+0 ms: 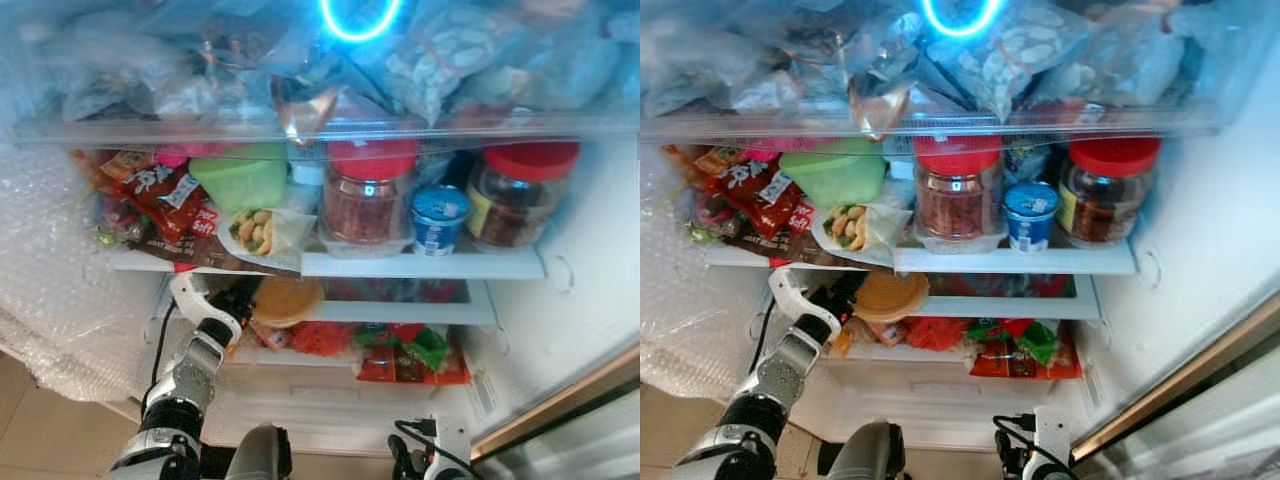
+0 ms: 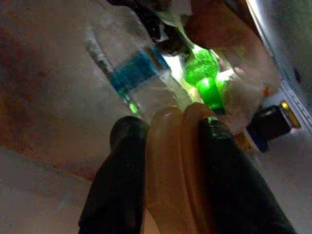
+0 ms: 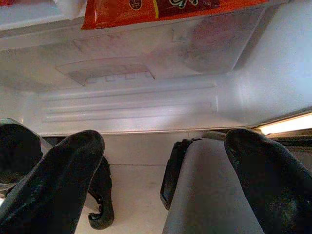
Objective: Restocking fridge
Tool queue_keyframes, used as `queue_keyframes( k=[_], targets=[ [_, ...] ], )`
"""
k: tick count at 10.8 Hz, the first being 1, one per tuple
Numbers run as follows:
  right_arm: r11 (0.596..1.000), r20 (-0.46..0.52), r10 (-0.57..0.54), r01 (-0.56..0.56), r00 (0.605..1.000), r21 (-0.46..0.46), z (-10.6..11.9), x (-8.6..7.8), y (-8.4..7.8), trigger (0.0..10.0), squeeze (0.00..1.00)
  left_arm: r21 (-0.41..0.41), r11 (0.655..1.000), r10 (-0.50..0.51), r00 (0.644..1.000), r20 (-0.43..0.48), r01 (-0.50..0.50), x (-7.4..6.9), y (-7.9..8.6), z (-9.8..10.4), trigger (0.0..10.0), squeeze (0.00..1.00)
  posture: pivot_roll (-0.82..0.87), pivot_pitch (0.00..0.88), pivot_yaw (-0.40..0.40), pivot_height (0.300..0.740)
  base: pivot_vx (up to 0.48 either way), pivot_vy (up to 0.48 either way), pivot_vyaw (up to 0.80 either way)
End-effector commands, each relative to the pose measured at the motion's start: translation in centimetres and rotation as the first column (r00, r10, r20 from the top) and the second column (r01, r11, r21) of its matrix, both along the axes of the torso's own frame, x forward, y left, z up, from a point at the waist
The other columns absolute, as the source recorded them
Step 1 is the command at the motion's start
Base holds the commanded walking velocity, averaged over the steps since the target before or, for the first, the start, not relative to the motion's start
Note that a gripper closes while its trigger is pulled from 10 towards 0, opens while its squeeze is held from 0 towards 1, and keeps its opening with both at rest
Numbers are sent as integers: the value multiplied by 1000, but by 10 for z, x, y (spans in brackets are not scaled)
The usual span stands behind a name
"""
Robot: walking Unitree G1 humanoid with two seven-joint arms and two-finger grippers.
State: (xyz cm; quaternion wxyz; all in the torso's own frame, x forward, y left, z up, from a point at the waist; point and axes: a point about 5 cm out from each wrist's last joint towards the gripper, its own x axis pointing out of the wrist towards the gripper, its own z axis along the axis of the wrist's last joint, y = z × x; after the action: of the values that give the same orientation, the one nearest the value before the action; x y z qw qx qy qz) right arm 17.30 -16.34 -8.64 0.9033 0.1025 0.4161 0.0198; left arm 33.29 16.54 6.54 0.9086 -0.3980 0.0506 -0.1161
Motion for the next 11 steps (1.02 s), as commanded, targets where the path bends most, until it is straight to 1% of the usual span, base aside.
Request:
queue_keyframes(
  k=[1,2,3,4,5,6,8,9,10,11],
  targets=[
    [1000,-127,6,-4,992,14,-15,-32,4,10000,0,15,1000,19,1000,-14,-19,0,6,-3,10000,0,34,135,71,633,0,0,0],
    [1000,-126,6,-4,992,14,-15,-32,4,10000,0,17,1000,24,1000,-13,-24,1,5,-4,10000,0,34,135,71,633,0,0,0],
    [1000,-124,19,-18,992,7,-15,-32,2,10000,0,18,998,56,998,-12,-56,18,0,12,10000,0,17,148,63,633,0,0,0],
    [1000,-123,21,-20,992,6,-15,-32,2,10000,0,19,998,67,998,-14,-67,21,0,14,10000,0,17,148,63,633,0,0,0],
    [1000,-123,25,-25,992,4,-14,-32,1,10000,0,7,987,159,986,-55,-159,26,6,17,10000,0,11,152,62,633,0,0,0],
    [1000,-123,28,-27,992,3,-14,-32,1,10000,0,-10,978,208,975,-74,-210,29,8,20,10000,0,10,153,61,633,0,0,0],
    [999,-122,33,-33,992,2,-14,-32,0,10000,0,5,980,199,977,-78,-199,33,1,24,10000,0,10,150,64,633,0,0,0],
    [999,-122,34,-34,992,2,-14,-32,0,10000,0,6,984,180,980,-83,-180,33,-1,23,10000,765,10,150,64,633,0,0,0],
    [999,-121,34,-34,992,3,-14,-32,1,10000,0,11,989,146,985,-91,-146,32,-3,20,10000,1000,15,149,66,633,0,0,0],
    [999,-123,38,-38,992,2,-14,-32,1,10000,0,13,994,107,991,-83,-106,28,-4,16,10000,1000,20,147,68,633,0,0,0]
  ],
)
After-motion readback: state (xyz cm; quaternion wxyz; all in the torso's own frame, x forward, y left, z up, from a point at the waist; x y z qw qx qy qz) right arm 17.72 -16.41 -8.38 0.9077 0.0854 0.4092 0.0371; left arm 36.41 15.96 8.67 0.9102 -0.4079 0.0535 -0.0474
